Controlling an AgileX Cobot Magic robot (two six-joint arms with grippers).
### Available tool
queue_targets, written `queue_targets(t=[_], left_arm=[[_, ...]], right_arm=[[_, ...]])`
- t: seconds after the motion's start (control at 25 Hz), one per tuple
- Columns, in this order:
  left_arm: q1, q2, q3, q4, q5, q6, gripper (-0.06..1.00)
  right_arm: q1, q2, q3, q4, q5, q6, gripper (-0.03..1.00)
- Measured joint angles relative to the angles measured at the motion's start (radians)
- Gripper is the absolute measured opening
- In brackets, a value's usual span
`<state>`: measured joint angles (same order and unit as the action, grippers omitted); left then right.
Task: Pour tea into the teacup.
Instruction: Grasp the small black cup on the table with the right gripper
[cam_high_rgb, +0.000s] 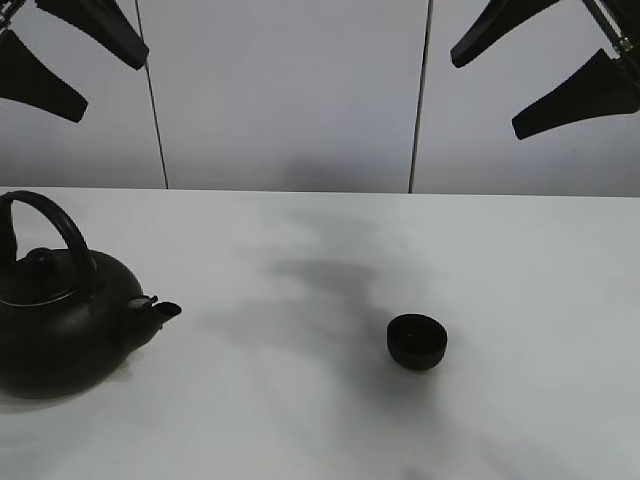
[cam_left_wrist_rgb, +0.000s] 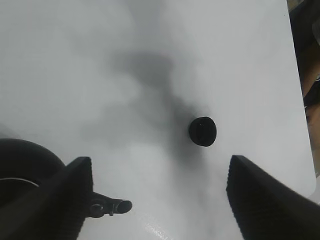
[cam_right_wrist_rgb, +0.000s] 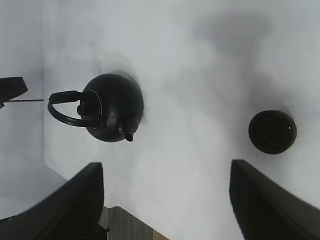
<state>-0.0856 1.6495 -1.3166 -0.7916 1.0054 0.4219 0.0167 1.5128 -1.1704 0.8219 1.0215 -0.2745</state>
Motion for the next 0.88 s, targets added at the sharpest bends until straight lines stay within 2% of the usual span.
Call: queue_targets(t=[0.24, 0.52, 0.76, 0.88], left_arm=[[0.000, 0.000, 0.000, 0.000, 0.000, 0.000, 0.54], [0.000, 0.000, 0.000, 0.001, 0.000, 0.000, 0.54], [0.000, 0.000, 0.000, 0.002, 0.000, 0.000, 0.54], [0.000, 0.000, 0.000, 0.003, -0.001, 0.000, 0.54]], right_arm=[[0.000, 0.000, 0.000, -0.002, 0.003, -0.012, 0.49], [0.019, 0.000, 0.000, -0.083, 0.103, -0.195, 0.49], [0.157, 0.000, -0.057, -0.220, 0.106, -0.193, 0.51], [0.239, 0.001, -0.128, -0.348, 0.105, -0.144, 0.52]])
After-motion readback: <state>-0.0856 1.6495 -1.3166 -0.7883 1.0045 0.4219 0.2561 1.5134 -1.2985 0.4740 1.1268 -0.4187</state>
